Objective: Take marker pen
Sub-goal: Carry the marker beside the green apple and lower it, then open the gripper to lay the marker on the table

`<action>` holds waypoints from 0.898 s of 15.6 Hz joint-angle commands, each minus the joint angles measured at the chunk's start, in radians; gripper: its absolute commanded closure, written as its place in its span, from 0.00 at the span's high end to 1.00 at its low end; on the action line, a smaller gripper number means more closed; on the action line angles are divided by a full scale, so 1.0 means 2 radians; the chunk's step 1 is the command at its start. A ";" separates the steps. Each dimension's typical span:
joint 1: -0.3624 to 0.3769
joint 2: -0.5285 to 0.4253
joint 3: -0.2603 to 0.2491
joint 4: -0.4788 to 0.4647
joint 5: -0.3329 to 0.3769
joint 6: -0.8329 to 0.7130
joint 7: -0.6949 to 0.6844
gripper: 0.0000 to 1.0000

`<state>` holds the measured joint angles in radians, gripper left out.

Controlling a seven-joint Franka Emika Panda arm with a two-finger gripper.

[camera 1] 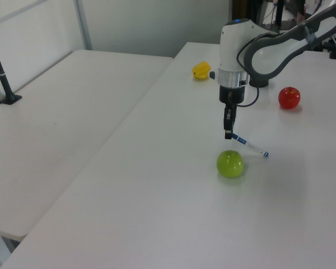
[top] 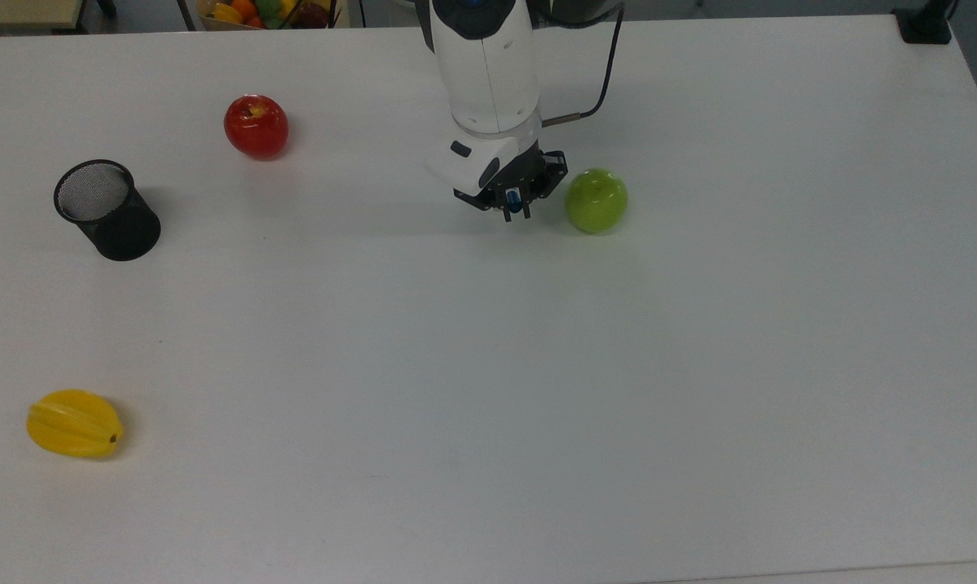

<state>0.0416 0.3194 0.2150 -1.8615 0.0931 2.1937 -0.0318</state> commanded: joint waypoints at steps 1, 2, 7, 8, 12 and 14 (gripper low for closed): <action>0.005 0.002 -0.002 -0.003 0.010 0.020 0.005 0.70; 0.005 0.001 -0.002 -0.003 0.009 0.019 0.004 0.72; 0.002 -0.015 -0.005 0.002 0.005 0.014 0.004 1.00; 0.001 -0.025 -0.006 0.003 0.004 0.011 0.004 1.00; -0.010 -0.062 -0.010 0.016 -0.004 -0.034 0.004 1.00; -0.018 -0.087 -0.010 0.029 -0.013 -0.077 0.004 1.00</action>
<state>0.0220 0.2392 0.2036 -1.8169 0.0889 2.1614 -0.0316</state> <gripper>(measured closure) 0.000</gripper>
